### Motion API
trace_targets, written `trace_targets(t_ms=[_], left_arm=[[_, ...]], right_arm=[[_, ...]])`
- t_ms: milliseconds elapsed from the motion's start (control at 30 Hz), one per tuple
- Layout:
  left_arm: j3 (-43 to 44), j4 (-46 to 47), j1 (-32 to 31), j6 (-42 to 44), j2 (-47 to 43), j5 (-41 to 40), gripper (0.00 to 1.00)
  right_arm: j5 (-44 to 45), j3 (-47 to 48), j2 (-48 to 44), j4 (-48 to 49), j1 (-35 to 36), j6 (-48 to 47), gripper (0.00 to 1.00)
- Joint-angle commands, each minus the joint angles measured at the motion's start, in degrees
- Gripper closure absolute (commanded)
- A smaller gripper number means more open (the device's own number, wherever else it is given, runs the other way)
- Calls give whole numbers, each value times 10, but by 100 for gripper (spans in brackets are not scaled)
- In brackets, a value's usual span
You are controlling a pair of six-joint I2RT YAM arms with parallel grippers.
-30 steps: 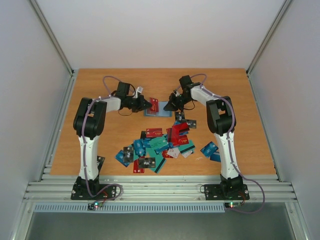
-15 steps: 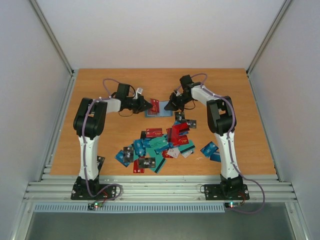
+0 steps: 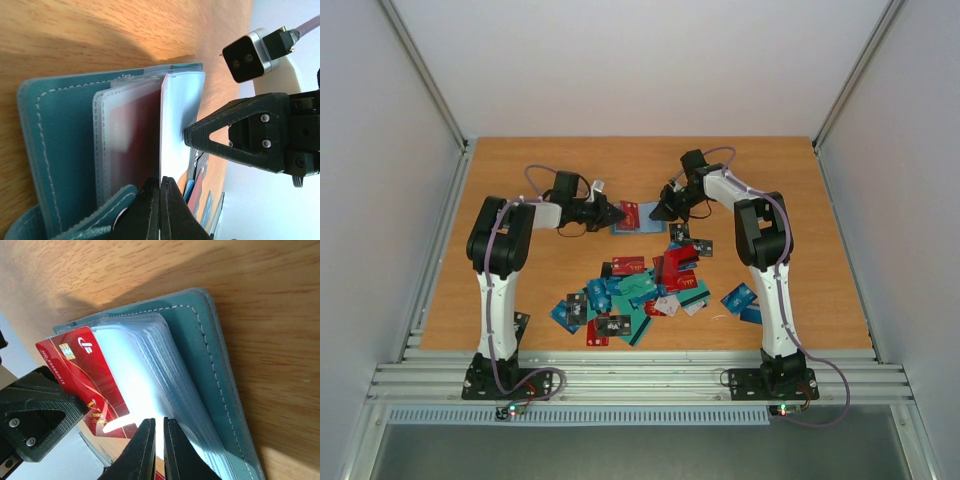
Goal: Put the credit cards into the card holder
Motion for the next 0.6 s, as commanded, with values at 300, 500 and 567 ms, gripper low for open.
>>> trace_targets(t_ms=[300, 500, 567], left_arm=[[-13, 58, -4, -44, -23, 13, 100], [-9, 6, -3, -15, -35, 7, 100], [-6, -18, -4, 6, -38, 5, 100]], right_arm=[[9, 17, 6, -18, -10, -10, 92], [-8, 67, -9, -36, -16, -45, 64], [-15, 87, -13, -45, -20, -50, 60]])
